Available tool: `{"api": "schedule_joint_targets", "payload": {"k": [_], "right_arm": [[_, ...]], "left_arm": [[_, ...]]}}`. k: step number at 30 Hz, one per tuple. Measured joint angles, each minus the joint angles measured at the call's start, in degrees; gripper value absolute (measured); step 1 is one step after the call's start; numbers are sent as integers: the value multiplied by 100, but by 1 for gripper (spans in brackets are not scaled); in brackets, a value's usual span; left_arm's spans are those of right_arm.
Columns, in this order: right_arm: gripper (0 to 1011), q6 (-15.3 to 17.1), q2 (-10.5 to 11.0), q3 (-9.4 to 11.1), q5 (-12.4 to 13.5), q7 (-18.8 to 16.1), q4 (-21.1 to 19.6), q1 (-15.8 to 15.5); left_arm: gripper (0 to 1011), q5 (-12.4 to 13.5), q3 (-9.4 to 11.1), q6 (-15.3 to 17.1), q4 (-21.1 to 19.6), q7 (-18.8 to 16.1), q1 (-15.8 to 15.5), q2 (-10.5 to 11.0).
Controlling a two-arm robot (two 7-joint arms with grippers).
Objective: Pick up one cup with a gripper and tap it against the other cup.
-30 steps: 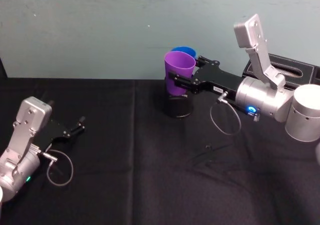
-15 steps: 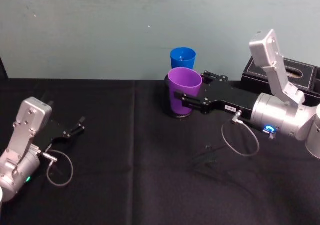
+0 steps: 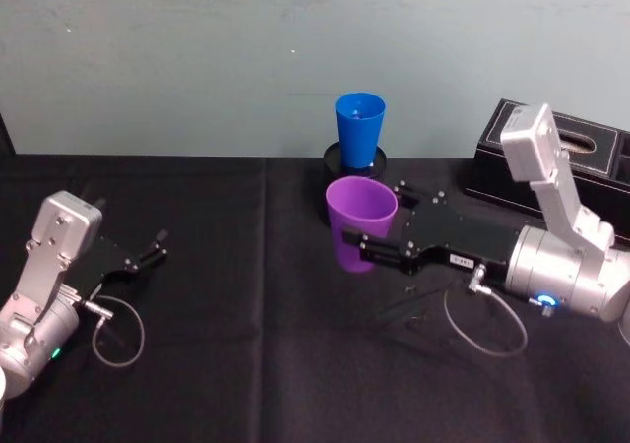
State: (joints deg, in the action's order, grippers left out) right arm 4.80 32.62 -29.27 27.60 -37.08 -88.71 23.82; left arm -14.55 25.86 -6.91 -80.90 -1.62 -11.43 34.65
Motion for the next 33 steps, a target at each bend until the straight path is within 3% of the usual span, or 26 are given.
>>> {"api": "schedule_joint_targets", "payload": {"k": [6,33], "right_arm": [[731,-57,42,-46,-6,79,-41,-125],[731,-111,7,-91,-112,191,117,-167]], "left_arm": [[1011,0,0,0,0,0,0,0],[1012,0,0,0,0,0,0,0]]}}
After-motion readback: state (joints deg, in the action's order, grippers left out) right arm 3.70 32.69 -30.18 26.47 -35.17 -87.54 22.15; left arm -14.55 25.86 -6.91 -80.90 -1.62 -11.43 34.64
